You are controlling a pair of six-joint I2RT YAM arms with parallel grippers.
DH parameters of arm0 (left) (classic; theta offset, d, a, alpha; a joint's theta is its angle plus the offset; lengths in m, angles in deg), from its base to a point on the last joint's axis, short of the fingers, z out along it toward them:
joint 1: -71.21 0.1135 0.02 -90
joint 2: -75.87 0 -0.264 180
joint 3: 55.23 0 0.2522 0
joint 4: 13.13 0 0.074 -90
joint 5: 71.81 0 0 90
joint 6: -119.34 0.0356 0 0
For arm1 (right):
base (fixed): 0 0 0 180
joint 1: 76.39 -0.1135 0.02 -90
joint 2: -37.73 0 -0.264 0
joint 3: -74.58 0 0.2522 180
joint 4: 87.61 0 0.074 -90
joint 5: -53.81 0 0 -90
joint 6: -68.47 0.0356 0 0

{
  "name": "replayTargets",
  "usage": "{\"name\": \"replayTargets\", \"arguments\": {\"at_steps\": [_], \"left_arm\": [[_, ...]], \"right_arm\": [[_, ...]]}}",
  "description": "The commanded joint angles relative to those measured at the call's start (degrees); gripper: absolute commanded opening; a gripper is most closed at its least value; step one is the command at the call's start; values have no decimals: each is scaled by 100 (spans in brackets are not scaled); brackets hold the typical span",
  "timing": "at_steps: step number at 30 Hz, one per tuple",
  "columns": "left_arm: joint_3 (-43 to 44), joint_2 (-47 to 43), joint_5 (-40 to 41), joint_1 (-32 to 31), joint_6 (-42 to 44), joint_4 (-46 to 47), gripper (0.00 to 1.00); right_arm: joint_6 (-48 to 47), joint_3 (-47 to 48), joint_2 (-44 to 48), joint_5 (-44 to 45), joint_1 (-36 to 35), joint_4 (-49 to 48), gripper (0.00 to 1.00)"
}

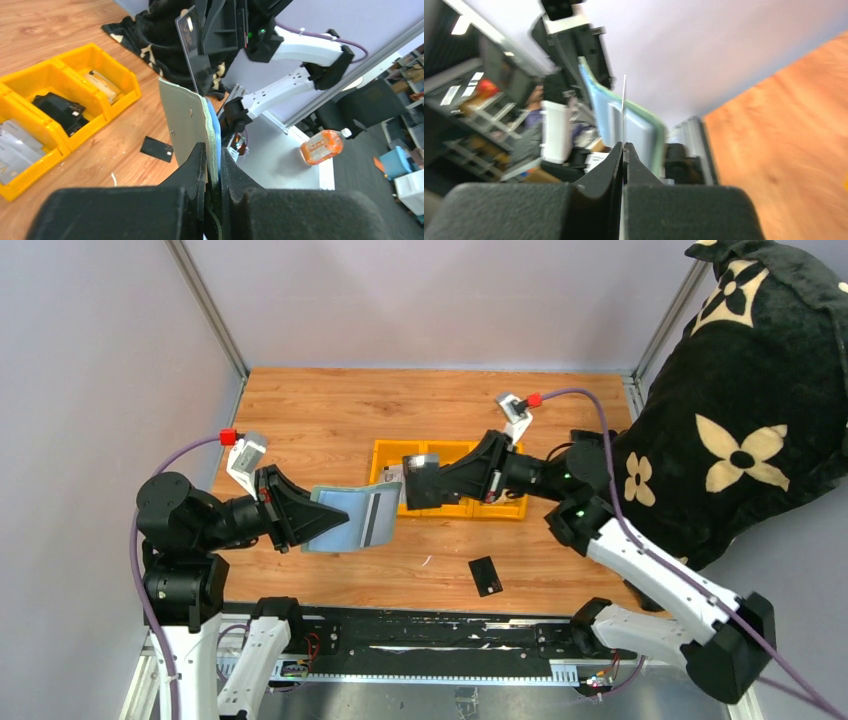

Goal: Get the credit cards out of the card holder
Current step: Remove the credit card from the card holder, then place the credit card in the storage box.

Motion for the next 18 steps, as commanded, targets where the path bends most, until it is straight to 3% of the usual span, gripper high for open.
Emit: {"name": "replayTargets", "arguments": {"at_steps": [1,8,18], "left_arm": [[202,34,298,-1,788,-633,3],[283,17,477,-1,1032,-846,3],[383,-95,357,-1,1039,-913,3]], "right_arm": [[-1254,66,487,46,818,2417,0],[-2738,390,-42,1086,1528,4615,0],[-3317,1220,-2077,2641,1541,4945,0]]}}
